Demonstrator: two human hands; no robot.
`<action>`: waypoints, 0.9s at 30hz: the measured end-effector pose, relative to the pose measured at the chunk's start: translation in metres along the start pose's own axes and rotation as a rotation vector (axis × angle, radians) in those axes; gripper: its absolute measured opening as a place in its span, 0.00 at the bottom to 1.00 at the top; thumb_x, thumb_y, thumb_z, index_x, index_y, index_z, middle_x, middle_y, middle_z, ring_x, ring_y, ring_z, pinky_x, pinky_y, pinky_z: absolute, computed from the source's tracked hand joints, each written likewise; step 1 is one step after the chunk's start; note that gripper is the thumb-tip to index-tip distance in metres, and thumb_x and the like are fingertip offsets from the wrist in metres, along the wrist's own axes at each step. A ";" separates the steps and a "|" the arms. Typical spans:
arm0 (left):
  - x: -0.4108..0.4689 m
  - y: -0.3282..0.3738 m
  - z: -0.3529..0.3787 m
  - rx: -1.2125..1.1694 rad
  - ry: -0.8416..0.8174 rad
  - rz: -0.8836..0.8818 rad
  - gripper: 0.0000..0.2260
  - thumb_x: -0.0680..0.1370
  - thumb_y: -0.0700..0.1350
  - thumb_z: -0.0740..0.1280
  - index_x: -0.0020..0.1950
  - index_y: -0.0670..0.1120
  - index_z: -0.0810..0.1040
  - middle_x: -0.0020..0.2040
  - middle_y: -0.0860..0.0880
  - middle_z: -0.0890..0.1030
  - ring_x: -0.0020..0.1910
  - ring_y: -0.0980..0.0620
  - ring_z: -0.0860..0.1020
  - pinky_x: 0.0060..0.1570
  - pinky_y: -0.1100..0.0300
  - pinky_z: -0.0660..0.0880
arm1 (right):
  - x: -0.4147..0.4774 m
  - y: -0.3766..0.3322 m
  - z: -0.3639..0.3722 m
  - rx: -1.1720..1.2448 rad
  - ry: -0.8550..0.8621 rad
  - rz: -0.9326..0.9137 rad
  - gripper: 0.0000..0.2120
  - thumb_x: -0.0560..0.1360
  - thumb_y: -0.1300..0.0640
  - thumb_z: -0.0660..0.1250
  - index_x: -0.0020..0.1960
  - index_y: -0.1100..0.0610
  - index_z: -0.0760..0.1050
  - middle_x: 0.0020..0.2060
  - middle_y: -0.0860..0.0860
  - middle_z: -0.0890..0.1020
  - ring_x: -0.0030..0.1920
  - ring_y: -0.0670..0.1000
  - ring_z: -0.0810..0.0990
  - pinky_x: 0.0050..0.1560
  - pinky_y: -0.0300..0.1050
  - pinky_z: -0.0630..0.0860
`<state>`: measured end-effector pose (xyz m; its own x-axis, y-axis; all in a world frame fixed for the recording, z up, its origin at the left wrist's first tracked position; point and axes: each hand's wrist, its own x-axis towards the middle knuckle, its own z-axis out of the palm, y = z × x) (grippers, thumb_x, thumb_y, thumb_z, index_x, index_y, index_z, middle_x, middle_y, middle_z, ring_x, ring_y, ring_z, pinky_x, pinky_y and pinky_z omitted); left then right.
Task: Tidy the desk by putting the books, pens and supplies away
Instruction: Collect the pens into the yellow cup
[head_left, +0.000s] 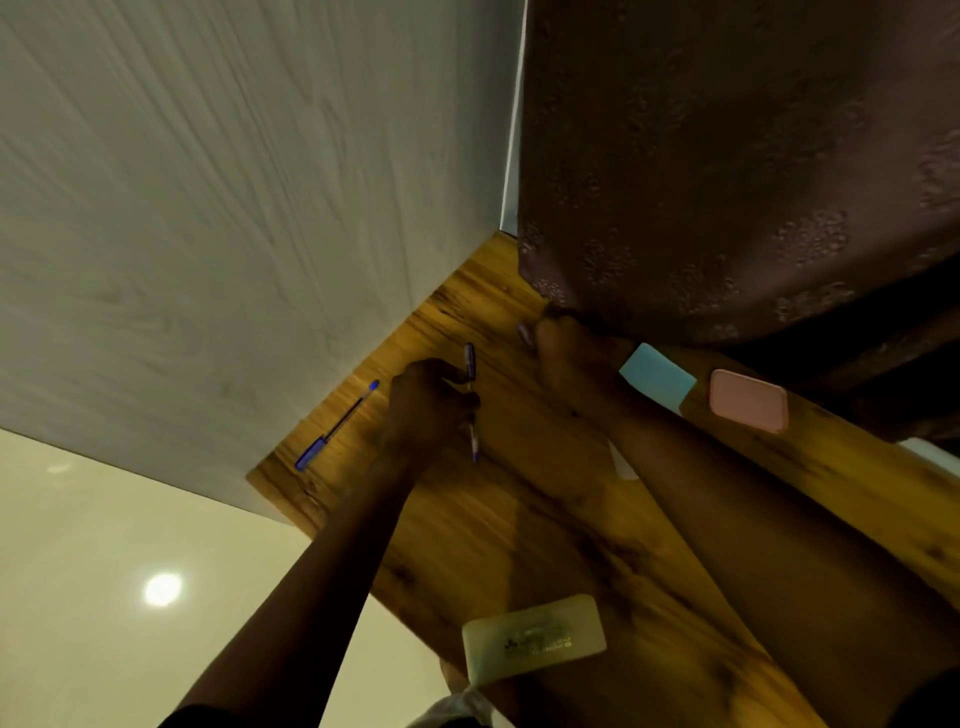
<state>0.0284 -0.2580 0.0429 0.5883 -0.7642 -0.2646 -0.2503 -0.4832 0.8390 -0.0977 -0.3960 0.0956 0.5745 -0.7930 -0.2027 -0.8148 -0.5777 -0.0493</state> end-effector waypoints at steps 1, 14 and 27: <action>-0.001 0.003 0.000 -0.002 0.013 0.035 0.11 0.71 0.39 0.78 0.52 0.45 0.85 0.37 0.48 0.86 0.33 0.54 0.85 0.37 0.54 0.83 | 0.001 0.001 0.003 0.035 0.021 0.026 0.15 0.80 0.61 0.65 0.66 0.64 0.75 0.62 0.61 0.79 0.63 0.62 0.79 0.60 0.53 0.76; -0.090 0.076 0.033 -0.373 -0.041 0.224 0.07 0.71 0.36 0.73 0.46 0.46 0.85 0.42 0.44 0.87 0.44 0.41 0.86 0.51 0.41 0.83 | -0.121 0.069 -0.019 0.922 0.257 0.109 0.09 0.67 0.62 0.80 0.41 0.59 0.81 0.36 0.49 0.84 0.40 0.46 0.82 0.43 0.45 0.78; -0.257 0.118 0.138 -0.363 -0.300 0.418 0.07 0.73 0.34 0.75 0.48 0.43 0.84 0.41 0.42 0.86 0.44 0.36 0.84 0.50 0.35 0.81 | -0.354 0.180 -0.016 1.044 0.467 0.305 0.09 0.71 0.57 0.79 0.48 0.50 0.83 0.39 0.45 0.86 0.41 0.42 0.85 0.46 0.44 0.84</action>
<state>-0.2585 -0.1780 0.1446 0.2428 -0.9691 0.0427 -0.1044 0.0177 0.9944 -0.4461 -0.2225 0.1743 0.1412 -0.9897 0.0216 -0.4676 -0.0859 -0.8798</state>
